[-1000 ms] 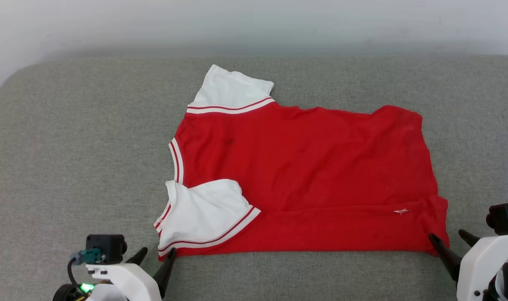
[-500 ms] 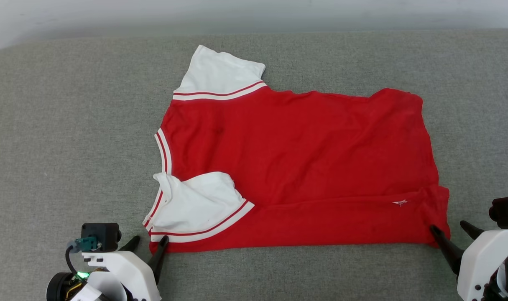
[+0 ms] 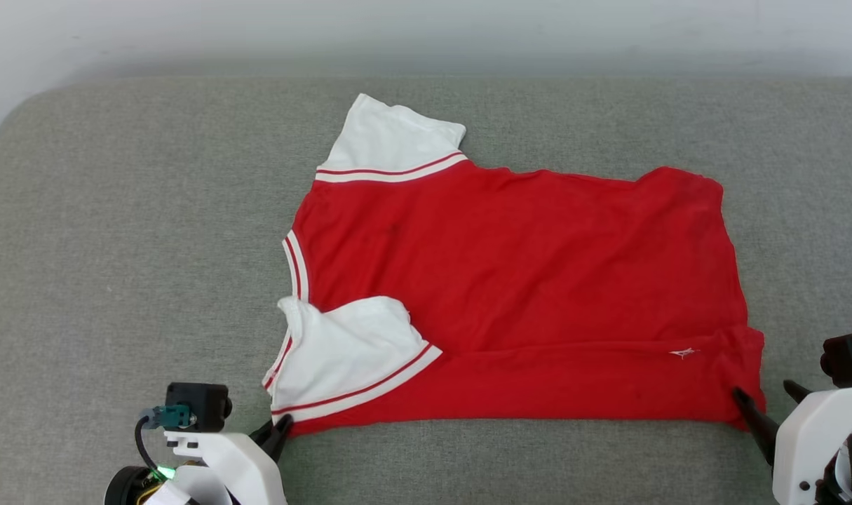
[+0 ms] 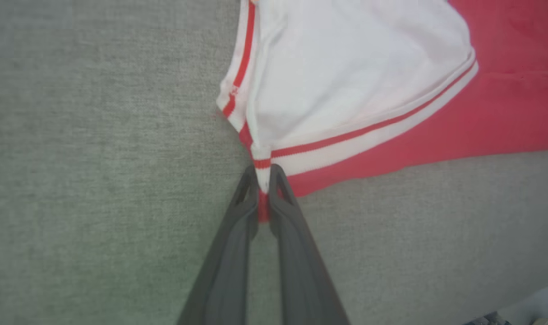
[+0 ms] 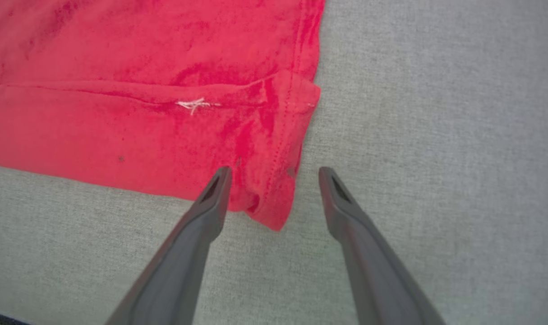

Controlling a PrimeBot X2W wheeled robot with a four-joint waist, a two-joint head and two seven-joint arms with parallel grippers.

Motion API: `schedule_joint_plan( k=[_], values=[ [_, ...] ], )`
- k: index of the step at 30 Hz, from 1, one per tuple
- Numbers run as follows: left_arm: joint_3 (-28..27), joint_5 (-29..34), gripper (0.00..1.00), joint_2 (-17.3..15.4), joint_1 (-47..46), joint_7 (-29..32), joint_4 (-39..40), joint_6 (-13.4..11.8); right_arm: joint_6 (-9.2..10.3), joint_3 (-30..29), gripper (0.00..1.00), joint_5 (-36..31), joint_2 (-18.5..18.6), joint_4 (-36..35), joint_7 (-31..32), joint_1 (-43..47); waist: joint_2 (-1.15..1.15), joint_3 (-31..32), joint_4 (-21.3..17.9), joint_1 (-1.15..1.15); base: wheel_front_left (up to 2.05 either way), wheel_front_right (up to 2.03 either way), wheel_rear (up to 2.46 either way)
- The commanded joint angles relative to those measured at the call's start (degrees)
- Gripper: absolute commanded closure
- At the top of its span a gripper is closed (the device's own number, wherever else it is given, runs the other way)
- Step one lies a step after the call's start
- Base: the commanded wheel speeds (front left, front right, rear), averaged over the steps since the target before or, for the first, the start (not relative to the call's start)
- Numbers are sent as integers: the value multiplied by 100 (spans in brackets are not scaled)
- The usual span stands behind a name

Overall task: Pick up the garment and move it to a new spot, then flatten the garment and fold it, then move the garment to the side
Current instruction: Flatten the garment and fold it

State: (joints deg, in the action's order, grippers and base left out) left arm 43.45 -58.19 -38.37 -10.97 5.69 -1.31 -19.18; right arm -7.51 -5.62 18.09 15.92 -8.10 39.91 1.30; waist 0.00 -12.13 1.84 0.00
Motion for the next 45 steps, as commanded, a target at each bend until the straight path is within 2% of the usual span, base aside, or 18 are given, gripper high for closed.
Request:
schedule_joint_plan(
  k=[1,9,18,19,20,22,31,38,45],
  values=[
    [-42,29,100,-41,22,-40,83,-21,5,-39,0,-73,-29,51,38,-52,0,28,39,0,0,0,0],
    [-68,163,100,-244,-7,4,844,-217,5,-204,0,-358,-267,546,299,-171,0,-18,190,0,0,0,0],
    [-26,237,100,-310,-34,63,1137,-310,5,-249,0,-681,-418,1046,404,-297,0,-176,299,0,0,0,0],
    [-21,237,100,-309,-36,70,1143,-310,5,-249,7,-686,-433,1100,433,-303,0,-188,306,0,0,0,0],
    [-14,236,100,-310,-38,85,1142,-307,5,-249,54,-702,-436,1161,452,-292,0,-197,315,0,0,0,0],
    [-3,238,100,-311,-46,99,1124,-298,5,-262,100,-714,-432,1234,446,-275,0,-202,327,0,0,0,0],
    [104,132,100,-339,139,217,933,-250,8,-481,100,-584,-345,1222,396,-216,0,84,257,0,0,0,0],
    [250,46,100,-384,401,314,881,-249,7,-627,100,-499,-292,859,615,55,0,466,189,0,0,0,0],
    [346,-94,100,-418,775,303,927,-282,7,-827,100,-573,-487,374,953,610,0,684,171,0,0,0,0]
  ],
)
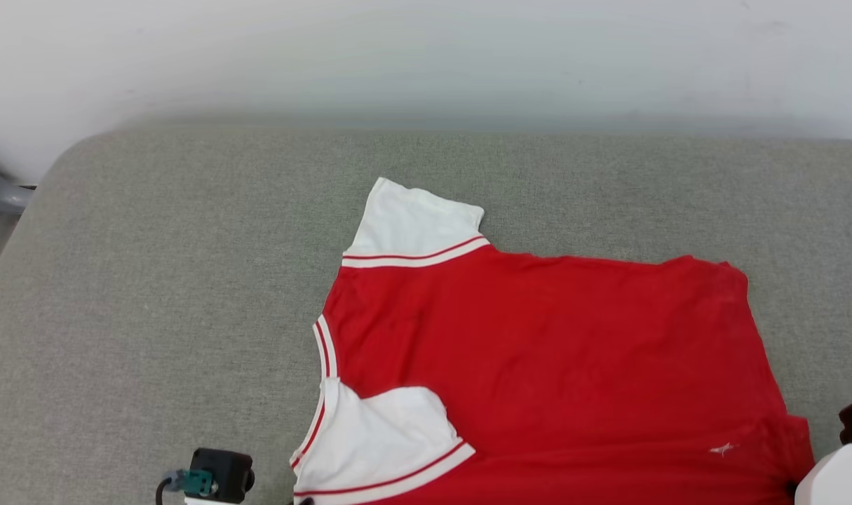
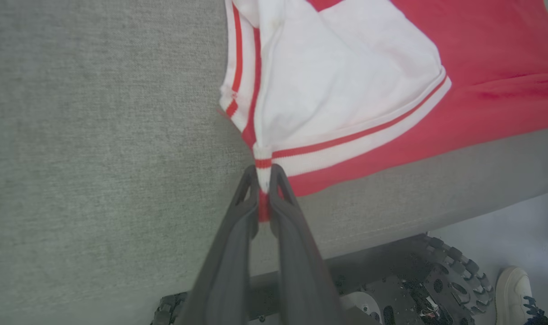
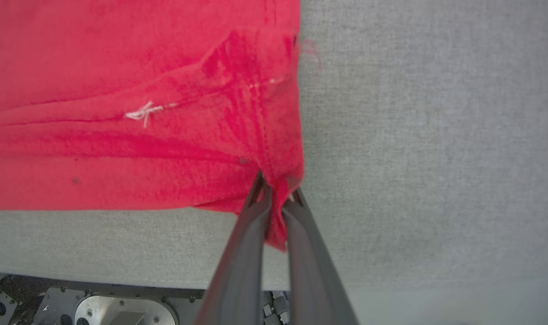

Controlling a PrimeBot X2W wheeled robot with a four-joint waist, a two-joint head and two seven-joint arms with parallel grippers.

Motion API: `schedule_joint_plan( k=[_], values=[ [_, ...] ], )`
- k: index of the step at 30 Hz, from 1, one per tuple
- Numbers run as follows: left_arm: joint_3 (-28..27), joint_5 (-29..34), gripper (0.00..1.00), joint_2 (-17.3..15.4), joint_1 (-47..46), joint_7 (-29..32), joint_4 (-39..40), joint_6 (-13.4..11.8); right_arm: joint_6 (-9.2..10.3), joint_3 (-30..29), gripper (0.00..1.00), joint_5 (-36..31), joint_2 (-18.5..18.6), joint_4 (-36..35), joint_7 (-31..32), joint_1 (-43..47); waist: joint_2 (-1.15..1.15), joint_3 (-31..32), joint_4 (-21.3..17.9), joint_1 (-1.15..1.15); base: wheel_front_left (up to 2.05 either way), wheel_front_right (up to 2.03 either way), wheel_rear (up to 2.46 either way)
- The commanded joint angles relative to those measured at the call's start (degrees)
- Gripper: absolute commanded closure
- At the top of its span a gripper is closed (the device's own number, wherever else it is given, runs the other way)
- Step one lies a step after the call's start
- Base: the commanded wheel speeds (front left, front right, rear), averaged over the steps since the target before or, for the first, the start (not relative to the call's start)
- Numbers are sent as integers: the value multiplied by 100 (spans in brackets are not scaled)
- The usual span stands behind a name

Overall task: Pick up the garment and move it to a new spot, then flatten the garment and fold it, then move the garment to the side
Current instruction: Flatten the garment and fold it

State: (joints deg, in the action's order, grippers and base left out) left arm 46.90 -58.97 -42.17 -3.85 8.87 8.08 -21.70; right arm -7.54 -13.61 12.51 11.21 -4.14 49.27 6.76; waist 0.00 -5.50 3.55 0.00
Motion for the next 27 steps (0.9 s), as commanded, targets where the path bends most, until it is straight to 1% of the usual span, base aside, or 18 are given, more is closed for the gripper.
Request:
schedule_joint_plan(
  k=[1,4,9,10,11,12,16,19,22,26,27],
  values=[
    [8,-20,100,-42,104,-17,-22,-30,11,-31,100,-21,-45,-83,64,141,0,41,-2,0,0,0,0],
    [50,-45,100,-29,177,-21,-78,3,11,-45,100,-51,-75,-141,150,298,0,87,-13,0,0,0,0],
    [106,-77,100,58,195,-32,-277,98,11,-35,100,7,-122,-23,66,306,0,138,-36,0,0,0,0],
    [116,-65,96,69,184,-34,-329,128,11,-47,100,30,-148,0,37,276,0,144,-43,0,0,0,0],
    [121,-62,50,87,175,-50,-369,138,11,-46,58,26,-146,14,-21,241,0,150,-47,0,0,0,0],
    [124,-41,0,93,158,-64,-411,147,11,-28,0,9,-126,39,-59,235,0,157,-50,0,0,0,0],
    [44,15,0,121,68,-225,-481,145,10,-34,0,15,-60,8,-228,129,0,207,-60,0,0,0,0],
    [-70,115,0,130,-19,-473,-492,154,10,-13,0,48,-13,-82,-455,27,0,267,-74,0,0,0,0],
    [-218,248,0,193,-124,-863,-474,199,9,92,0,94,82,-216,-868,-125,0,327,-86,0,0,0,0],
    [-409,503,0,313,-299,-1531,-439,331,9,351,0,259,152,-368,-1681,-351,0,391,-116,0,0,0,0],
    [-409,503,0,313,-299,-1531,-439,331,9,351,0,259,152,-368,-1681,-351,0,391,-116,0,0,0,0]
  ],
)
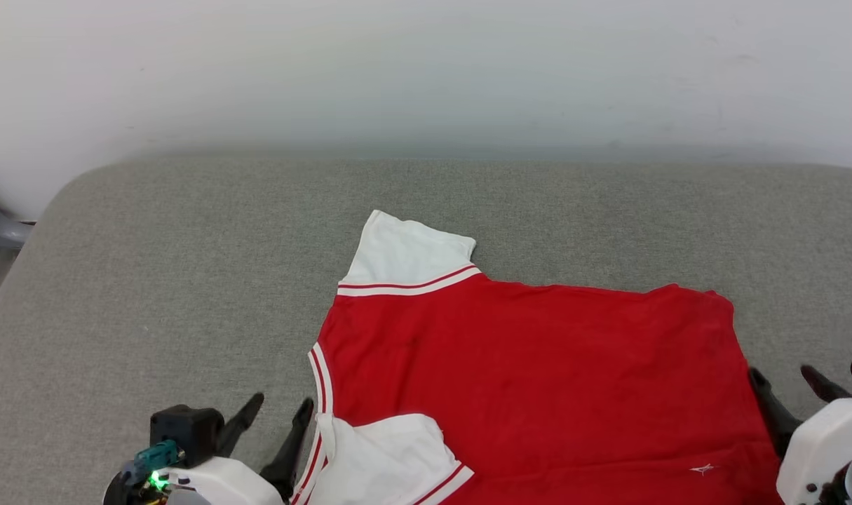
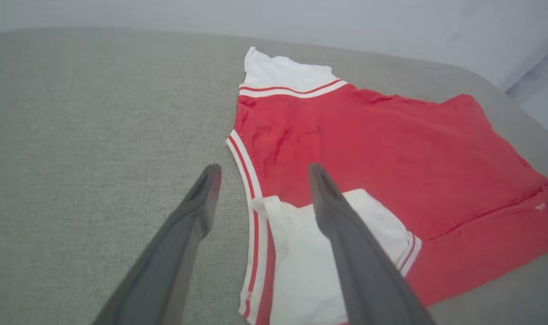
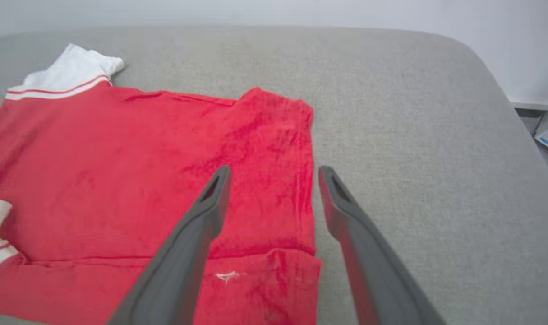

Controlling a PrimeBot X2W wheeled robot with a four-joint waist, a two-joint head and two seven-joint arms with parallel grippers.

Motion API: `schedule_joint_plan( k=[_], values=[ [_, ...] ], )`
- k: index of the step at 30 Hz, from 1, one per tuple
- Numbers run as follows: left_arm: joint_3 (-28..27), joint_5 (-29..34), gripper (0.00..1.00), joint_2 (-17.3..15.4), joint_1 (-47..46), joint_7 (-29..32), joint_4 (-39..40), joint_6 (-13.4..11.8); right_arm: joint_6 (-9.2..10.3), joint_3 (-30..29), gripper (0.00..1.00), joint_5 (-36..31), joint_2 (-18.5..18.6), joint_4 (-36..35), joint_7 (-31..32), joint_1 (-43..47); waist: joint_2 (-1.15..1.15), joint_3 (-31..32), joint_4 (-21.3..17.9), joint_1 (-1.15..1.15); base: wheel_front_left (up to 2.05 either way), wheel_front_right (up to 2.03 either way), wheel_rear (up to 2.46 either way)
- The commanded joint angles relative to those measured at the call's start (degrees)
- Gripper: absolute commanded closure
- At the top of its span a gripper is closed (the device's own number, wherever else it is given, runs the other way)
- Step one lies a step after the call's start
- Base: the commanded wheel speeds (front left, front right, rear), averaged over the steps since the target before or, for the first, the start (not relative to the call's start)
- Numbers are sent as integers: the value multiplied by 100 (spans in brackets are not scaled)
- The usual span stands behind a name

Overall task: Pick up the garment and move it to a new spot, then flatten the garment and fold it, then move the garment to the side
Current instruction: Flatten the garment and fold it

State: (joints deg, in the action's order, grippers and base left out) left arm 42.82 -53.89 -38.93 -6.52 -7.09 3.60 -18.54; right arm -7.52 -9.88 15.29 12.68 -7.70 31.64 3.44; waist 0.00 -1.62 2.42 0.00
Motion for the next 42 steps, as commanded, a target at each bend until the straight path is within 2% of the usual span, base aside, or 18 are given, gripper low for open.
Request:
schedule_joint_plan(
  k=[1,6,11,15,22,25,28,31,35,39,42],
  values=[
    [-40,80,0,19,-86,-121,13,37,7,55,0,88,2,-45,-151,-71,0,15,-14,0,0,0,0],
    [-257,520,0,213,-186,-694,4,-57,7,329,0,268,123,-34,-1410,-186,0,10,-59,0,0,0,0],
    [-619,1065,0,443,-75,-811,176,124,7,463,0,218,21,62,-2340,-244,0,-69,-103,0,0,0,0],
    [-999,1596,0,702,102,-818,253,278,6,599,0,117,-23,201,-2677,-279,0,-154,-134,0,0,0,0],
    [-1528,1975,0,1003,24,-815,192,655,6,665,0,88,-111,295,-2938,-472,0,-378,-272,0,0,0,0],
    [-1699,2064,0,1032,-152,-815,134,823,6,702,0,86,-134,241,-3000,-565,0,-579,-379,0,0,0,0],
    [-1821,2063,0,926,-509,-789,52,1017,6,764,0,69,-167,159,-3014,-709,0,-878,-521,0,0,0,0],
    [-1807,1919,0,762,-1032,-434,-42,1360,6,804,0,50,-164,84,-3014,-863,0,-1188,-659,0,0,0,0],
    [-1746,1653,0,464,-1951,516,-241,1842,6,828,0,37,-172,-44,-3037,-1072,0,-1570,-821,0,0,0,0],
    [-1651,1463,0,187,-2933,1636,-585,2163,6,886,0,26,-200,-133,-3068,-1267,0,-1898,-1006,0,0,0,0],
    [-1552,1306,0,53,-3611,2510,-928,2294,6,960,0,17,-249,-179,-3110,-1380,0,-2119,-1136,0,0,0,0]
  ],
)
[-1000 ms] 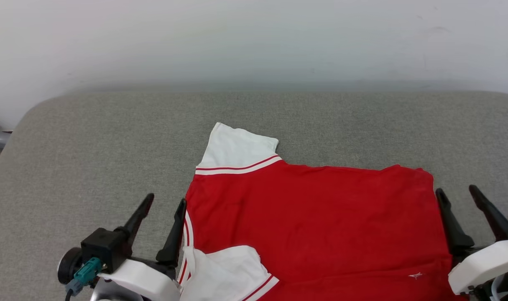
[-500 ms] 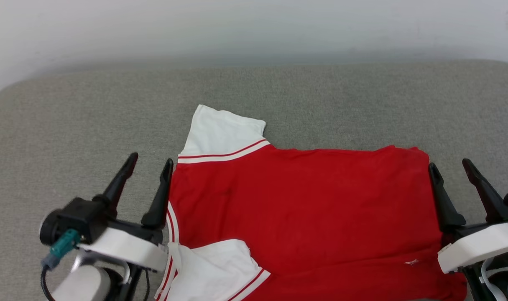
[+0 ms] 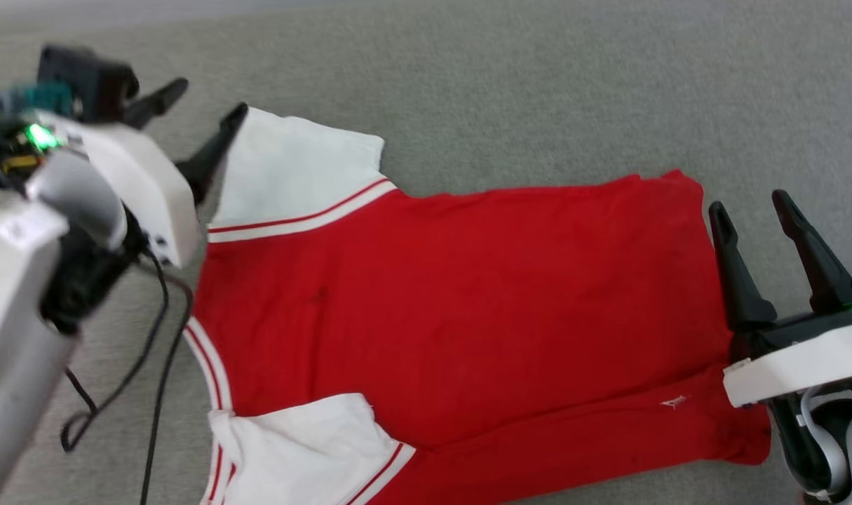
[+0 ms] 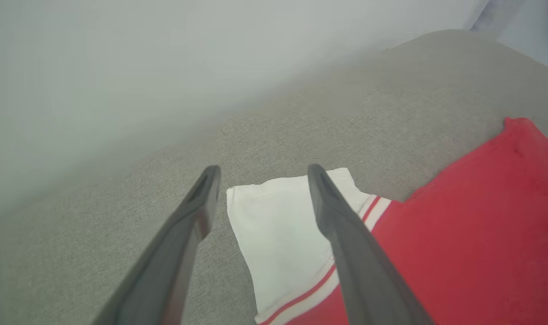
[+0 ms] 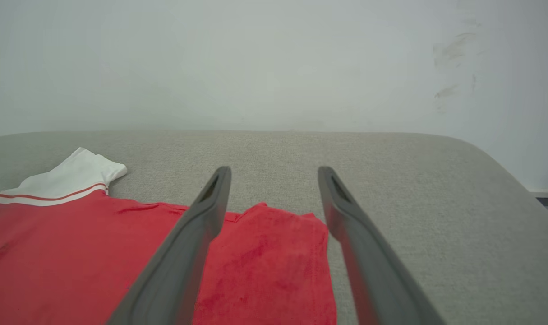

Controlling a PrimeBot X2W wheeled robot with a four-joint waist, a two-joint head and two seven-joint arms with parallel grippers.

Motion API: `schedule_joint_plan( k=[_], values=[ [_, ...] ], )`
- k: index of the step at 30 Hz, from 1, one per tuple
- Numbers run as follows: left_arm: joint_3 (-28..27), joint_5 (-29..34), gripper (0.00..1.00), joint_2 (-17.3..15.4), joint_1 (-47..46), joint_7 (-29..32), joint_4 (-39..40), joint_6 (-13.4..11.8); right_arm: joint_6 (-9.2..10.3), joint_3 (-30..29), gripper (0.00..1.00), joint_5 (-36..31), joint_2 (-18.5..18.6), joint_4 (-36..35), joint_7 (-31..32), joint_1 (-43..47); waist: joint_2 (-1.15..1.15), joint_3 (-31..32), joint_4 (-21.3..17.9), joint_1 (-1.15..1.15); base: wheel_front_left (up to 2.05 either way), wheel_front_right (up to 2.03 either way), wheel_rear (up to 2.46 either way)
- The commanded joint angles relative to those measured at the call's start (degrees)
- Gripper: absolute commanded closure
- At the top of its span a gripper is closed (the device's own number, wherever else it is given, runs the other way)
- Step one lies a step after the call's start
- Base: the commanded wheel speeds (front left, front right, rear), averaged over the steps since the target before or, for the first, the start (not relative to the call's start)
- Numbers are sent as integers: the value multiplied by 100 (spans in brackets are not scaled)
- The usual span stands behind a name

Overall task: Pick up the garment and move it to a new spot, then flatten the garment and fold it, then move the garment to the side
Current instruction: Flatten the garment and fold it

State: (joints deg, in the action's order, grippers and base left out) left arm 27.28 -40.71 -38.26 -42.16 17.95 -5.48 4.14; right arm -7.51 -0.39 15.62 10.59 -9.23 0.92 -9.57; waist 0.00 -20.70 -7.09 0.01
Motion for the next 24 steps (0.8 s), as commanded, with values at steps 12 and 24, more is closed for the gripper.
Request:
schedule_joint_plan(
  k=[12,24],
  values=[
    [282,-411,0,-195,-1547,2496,-1349,-45,5,318,0,-25,-185,85,-238,-382,0,-847,-594,-1,0,0,0],
    [439,-393,0,-190,-1622,2598,-2009,47,5,414,0,-103,-238,356,-409,-506,0,-1068,-725,-1,0,0,0]
  ],
)
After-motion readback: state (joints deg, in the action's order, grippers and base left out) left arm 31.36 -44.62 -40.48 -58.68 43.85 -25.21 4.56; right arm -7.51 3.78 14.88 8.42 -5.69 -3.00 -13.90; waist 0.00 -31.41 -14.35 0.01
